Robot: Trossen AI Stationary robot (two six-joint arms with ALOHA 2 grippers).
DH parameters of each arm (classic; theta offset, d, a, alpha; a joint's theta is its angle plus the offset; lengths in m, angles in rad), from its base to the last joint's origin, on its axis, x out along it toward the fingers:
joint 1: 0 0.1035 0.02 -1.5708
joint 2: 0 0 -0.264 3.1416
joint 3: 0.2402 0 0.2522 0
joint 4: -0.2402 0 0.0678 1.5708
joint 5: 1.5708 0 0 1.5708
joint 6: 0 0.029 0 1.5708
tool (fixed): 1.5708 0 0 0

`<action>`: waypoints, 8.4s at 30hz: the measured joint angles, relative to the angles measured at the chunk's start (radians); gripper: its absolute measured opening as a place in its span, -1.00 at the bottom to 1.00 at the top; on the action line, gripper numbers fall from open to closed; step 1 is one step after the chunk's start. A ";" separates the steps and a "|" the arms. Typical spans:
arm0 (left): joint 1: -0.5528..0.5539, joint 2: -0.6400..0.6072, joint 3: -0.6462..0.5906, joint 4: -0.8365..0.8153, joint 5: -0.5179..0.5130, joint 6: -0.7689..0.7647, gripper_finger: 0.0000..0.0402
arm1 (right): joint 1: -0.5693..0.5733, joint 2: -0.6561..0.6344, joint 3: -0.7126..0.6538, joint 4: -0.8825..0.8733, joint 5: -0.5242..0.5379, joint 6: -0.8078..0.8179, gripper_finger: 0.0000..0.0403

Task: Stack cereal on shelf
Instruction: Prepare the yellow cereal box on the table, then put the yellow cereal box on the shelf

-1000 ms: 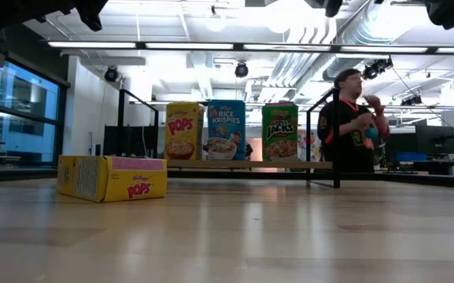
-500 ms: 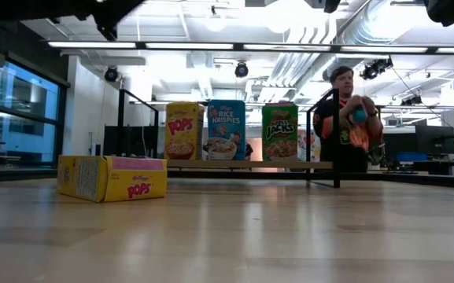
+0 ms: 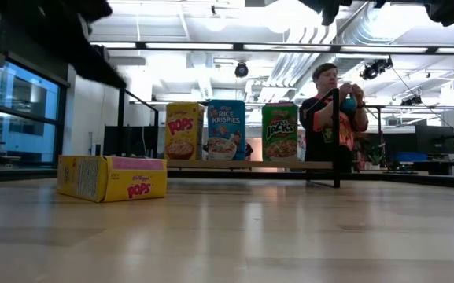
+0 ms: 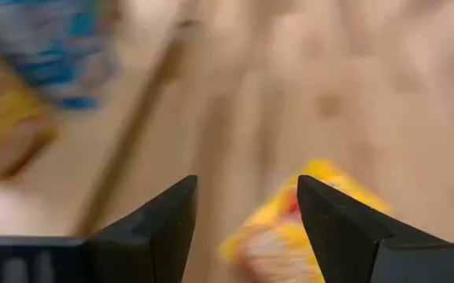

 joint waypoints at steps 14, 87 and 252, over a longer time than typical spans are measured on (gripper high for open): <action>-0.056 0.293 0.000 -0.056 -0.149 -0.095 -0.94 | 0.031 0.313 0.002 -0.189 0.018 0.365 -0.83; -0.176 0.680 0.002 0.475 -0.045 -0.274 -1.00 | 0.031 0.745 0.682 -0.518 -0.124 0.183 -1.00; -0.284 0.722 0.539 -0.268 -0.297 -0.807 0.36 | 0.105 0.466 0.677 -1.118 0.455 0.366 -1.00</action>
